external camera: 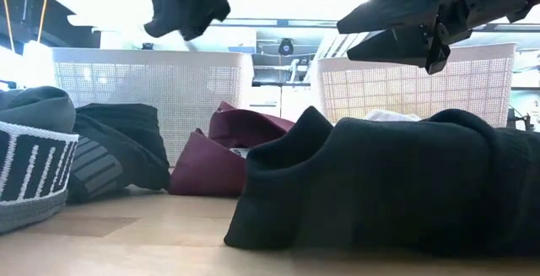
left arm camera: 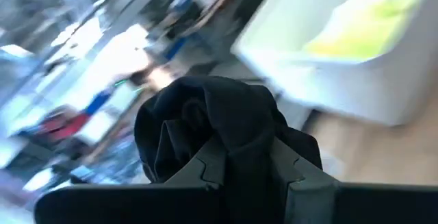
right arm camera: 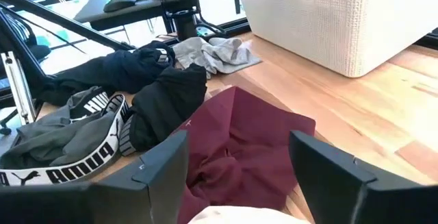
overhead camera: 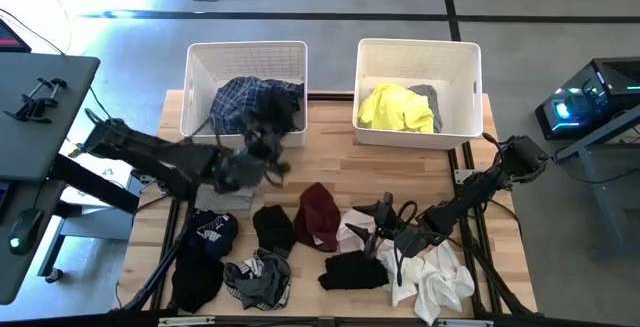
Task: Sort clothes
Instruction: Put the top black boxer shorts into the left white bin
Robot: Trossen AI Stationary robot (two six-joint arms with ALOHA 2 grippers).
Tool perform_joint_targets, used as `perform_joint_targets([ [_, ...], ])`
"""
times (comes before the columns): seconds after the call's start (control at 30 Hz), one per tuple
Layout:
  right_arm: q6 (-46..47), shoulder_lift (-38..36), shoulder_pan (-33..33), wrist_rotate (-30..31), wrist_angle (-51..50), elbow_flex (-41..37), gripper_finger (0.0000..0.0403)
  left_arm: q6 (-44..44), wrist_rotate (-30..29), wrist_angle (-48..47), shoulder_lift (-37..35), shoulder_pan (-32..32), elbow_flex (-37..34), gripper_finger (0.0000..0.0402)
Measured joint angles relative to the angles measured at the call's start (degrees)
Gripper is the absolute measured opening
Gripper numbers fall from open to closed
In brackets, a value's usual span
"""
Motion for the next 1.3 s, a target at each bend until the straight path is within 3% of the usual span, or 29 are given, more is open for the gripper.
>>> perform_joint_targets([
  [0.2, 0.0, 0.0, -0.1, 0.0, 0.0, 0.0, 0.0236, 3.3, 4.2, -3.8, -1.7, 13.5, -0.1, 0.0031],
  [0.47, 0.0, 0.0, -0.1, 0.0, 0.1, 0.0, 0.0236, 2.2, 25.5, -1.6, -1.3, 33.1, -7.7, 0.0031],
  [0.67, 0.0, 0.0, -0.1, 0.0, 0.1, 0.0, 0.0236, 1.1, 37.8, 2.8, -1.3, 43.2, -15.8, 0.0032],
  [0.83, -0.2, 0.0, -0.1, 0.0, 0.0, 0.0, 0.0236, -5.9, 48.7, 5.0, -1.4, 48.1, -19.8, 0.0032],
  [1.0, -0.1, 0.0, -0.1, 0.0, 0.1, 0.0, 0.0236, -9.4, 49.6, 5.8, -1.4, 49.9, -20.7, 0.0046],
  [1.3, 0.0, 0.0, -0.1, 0.0, 0.1, 0.0, 0.0236, -10.8, 52.8, 2.3, -1.4, 49.4, -13.9, 0.0175],
])
